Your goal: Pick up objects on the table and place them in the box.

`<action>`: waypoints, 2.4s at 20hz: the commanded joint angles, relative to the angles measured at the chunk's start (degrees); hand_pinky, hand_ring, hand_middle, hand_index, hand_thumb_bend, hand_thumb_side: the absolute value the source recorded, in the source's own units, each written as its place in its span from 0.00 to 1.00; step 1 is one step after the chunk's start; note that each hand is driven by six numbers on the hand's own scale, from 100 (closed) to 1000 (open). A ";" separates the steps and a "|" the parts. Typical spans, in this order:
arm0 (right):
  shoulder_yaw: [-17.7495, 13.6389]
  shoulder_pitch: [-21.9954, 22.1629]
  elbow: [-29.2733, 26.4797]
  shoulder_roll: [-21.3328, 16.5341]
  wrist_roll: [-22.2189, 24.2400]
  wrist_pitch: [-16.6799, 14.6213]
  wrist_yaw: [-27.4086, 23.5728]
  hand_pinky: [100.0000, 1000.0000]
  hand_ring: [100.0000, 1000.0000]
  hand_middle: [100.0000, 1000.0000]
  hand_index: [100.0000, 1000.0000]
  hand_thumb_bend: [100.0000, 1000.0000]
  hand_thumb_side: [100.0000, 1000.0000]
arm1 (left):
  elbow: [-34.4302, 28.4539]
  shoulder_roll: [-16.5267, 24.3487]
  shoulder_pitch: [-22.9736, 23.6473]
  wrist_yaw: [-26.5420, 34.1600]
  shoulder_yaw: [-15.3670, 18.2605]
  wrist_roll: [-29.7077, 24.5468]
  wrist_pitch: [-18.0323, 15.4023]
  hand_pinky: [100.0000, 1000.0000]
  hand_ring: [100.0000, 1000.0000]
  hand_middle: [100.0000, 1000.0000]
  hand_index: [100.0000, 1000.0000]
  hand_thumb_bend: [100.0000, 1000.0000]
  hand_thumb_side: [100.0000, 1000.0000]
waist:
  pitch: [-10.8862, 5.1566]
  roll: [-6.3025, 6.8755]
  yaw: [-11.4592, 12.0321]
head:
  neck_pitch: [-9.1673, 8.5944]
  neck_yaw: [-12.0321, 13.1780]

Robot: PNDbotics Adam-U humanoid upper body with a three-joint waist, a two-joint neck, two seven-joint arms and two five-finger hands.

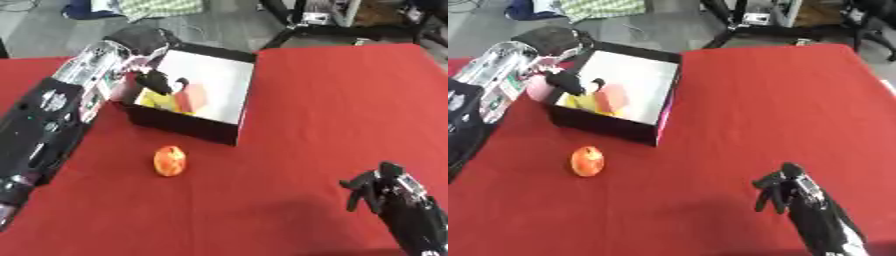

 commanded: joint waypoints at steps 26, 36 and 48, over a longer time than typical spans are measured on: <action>-0.29 -0.34 -0.64 -1.09 -0.25 -0.83 -0.14 0.86 0.36 0.11 0.52 0.00 1.00 | -40.51 22.01 16.37 21.91 -5.92 -28.35 -5.88 0.83 0.78 0.81 0.94 0.17 0.53 | -0.99 0.01 0.99 | -0.10 -1.70; -0.37 -0.60 -0.76 -1.04 -0.26 -1.00 -0.39 0.86 0.35 0.11 0.52 0.00 1.00 | -31.04 16.49 17.48 14.60 -6.96 -23.05 -5.65 0.84 0.78 0.81 0.94 0.13 0.44 | -0.79 -0.06 0.87 | -0.10 -2.36; -0.43 -0.79 -0.75 -1.10 -0.29 -1.08 -0.57 0.86 0.35 0.11 0.52 0.00 1.00 | -25.34 13.11 19.94 12.35 -9.01 -15.87 -7.07 0.83 0.77 0.79 0.91 0.08 0.29 | -0.62 -0.05 0.89 | -0.10 -3.04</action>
